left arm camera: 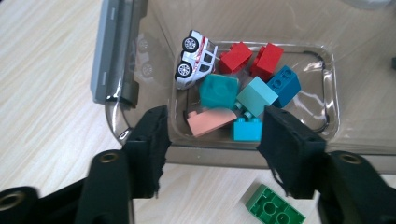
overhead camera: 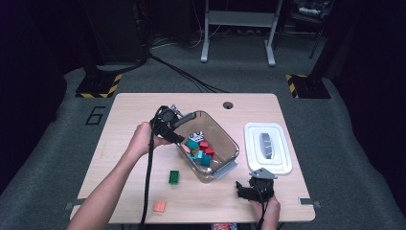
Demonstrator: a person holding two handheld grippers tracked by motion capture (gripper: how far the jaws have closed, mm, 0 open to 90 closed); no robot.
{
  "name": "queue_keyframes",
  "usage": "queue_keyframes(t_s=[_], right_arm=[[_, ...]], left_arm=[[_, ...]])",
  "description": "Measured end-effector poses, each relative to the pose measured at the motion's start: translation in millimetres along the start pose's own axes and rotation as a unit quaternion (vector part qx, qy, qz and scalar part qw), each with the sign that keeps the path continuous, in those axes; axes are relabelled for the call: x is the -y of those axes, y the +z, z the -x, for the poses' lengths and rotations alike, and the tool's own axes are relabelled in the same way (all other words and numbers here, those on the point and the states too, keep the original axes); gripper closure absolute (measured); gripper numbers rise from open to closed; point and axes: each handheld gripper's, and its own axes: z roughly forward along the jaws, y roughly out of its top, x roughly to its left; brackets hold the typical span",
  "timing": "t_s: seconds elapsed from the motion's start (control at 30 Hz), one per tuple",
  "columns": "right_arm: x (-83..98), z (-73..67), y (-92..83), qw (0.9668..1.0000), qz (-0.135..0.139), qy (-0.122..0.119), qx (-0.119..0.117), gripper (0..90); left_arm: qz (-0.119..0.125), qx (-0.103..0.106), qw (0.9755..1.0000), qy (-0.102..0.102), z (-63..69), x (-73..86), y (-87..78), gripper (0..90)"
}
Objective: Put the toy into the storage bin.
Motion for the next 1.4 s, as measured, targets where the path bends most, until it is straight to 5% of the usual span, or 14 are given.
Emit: queue_keyframes(t_s=[0.3,0.6,1.0,1.4], right_arm=[[0.0,-0.1,0.0,1.0,0.0,0.0,0.0,12.8],[0.0,-0.1,0.0,1.0,0.0,-0.001,0.0,12.8],[0.0,-0.1,0.0,1.0,0.0,0.0,0.0,12.8],[-0.1,0.0,0.0,1.0,0.0,0.0,0.0,12.8]], left_arm=[[0.022,-0.008,0.9997,0.0,8.3,23.5,-20.4,17.2],[0.029,-0.012,0.9995,-0.006,17.8,57.8,-25.7,10.5],[0.024,0.001,0.9994,-0.023,37.0,109.0,-12.3,9.7],[0.01,0.02,0.9984,-0.052,71.0,157.3,12.2,7.6]])
